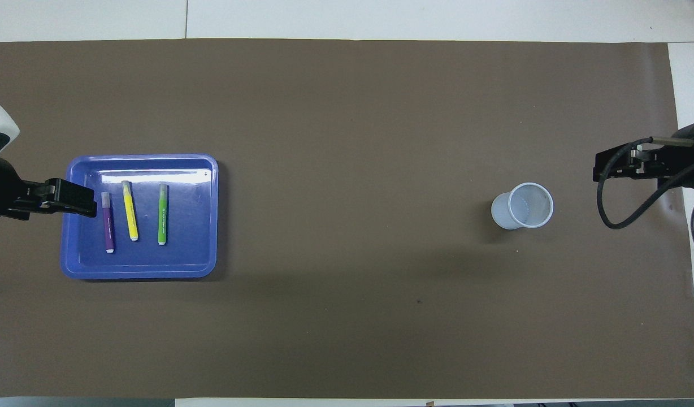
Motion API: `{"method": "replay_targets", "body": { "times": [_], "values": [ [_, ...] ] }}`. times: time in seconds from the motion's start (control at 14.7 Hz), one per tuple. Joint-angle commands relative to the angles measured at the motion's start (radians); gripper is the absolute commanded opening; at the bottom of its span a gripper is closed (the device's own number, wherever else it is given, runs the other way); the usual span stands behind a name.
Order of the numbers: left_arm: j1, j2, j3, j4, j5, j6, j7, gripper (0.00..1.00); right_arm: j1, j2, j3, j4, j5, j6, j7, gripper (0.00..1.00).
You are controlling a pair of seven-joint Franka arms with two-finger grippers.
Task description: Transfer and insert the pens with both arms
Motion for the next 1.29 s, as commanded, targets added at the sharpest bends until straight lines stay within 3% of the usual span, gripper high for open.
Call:
{"method": "replay_targets", "body": {
  "times": [0.0, 0.27, 0.48, 0.68, 0.88, 1.22],
  "values": [
    [0.006, -0.044, 0.007, -0.081, -0.006, 0.049, 0.004, 1.0, -0.004, -0.01, 0.003, -0.004, 0.02, -0.011, 0.006, 1.0],
    [0.12, -0.046, 0.007, -0.238, -0.006, 0.198, 0.14, 1.0, -0.004, -0.01, 0.001, -0.004, 0.02, -0.011, 0.006, 1.0],
    [0.209, -0.018, 0.007, -0.365, -0.006, 0.379, 0.266, 1.0, -0.004, -0.01, 0.001, -0.004, 0.02, -0.011, 0.006, 1.0],
    [0.224, 0.112, 0.009, -0.379, -0.006, 0.514, 0.293, 1.0, -0.004, -0.01, 0.001, -0.004, 0.02, -0.011, 0.006, 1.0],
    [0.236, 0.193, 0.009, -0.385, -0.005, 0.605, 0.308, 0.99, -0.004, -0.01, 0.001, -0.004, 0.02, -0.011, 0.006, 1.0],
    [0.238, 0.289, 0.009, -0.385, -0.003, 0.708, 0.328, 0.81, -0.004, -0.01, 0.001, -0.004, 0.02, -0.012, 0.006, 1.0]
  ]
}}
